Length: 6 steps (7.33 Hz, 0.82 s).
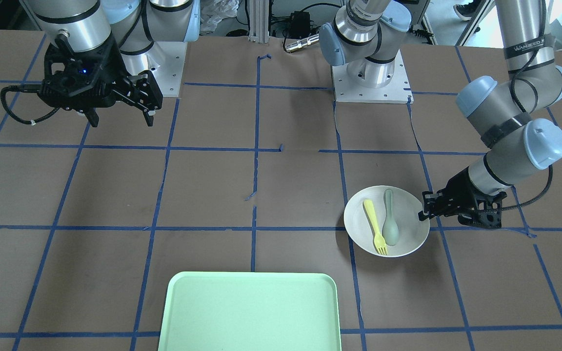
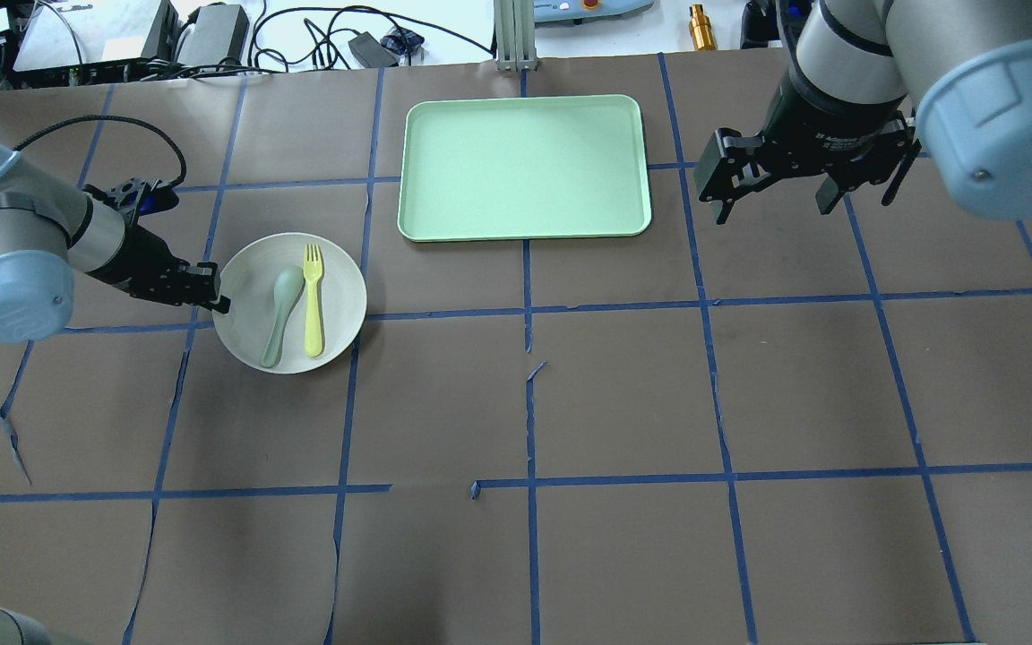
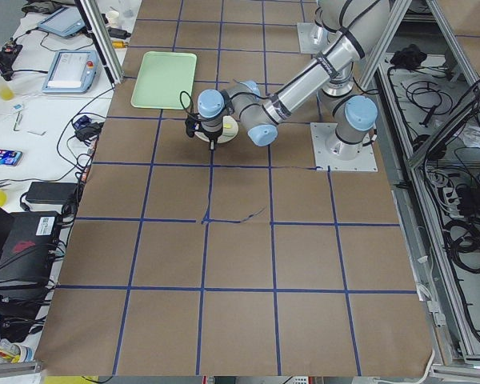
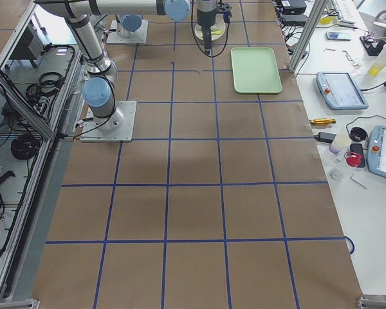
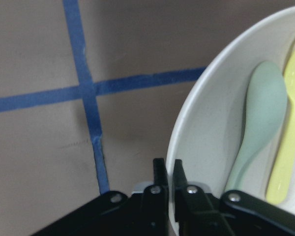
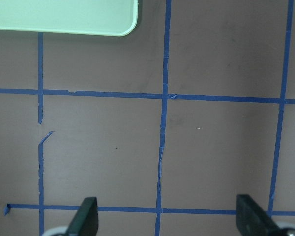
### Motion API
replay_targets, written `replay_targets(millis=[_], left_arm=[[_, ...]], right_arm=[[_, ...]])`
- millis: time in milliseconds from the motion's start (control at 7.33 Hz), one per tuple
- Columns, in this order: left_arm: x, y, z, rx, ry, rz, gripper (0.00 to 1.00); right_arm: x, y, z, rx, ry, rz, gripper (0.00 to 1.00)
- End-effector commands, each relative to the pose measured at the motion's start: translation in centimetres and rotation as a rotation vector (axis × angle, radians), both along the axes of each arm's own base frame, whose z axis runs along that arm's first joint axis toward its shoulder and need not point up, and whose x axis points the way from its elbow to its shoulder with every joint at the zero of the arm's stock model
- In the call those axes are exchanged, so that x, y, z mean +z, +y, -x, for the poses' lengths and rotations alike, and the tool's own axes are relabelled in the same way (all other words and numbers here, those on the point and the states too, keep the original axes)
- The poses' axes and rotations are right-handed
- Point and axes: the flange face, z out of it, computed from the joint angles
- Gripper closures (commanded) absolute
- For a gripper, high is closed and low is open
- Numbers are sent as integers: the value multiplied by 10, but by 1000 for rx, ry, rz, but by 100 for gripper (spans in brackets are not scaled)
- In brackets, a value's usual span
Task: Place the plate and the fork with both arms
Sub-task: 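Slide the white plate with the left gripper onto the light green tray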
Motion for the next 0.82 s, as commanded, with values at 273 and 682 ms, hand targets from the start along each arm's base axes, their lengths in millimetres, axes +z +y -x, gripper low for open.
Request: replay_targets(millis=[273,682], left_arm=[[10,-86,118,74,133,-56,99],[-14,-163,200,40,194,-67,97]], right_arm=[[-4,3,-2,4,-3,-10,0],[8,3,-1,3,-2,16,0]])
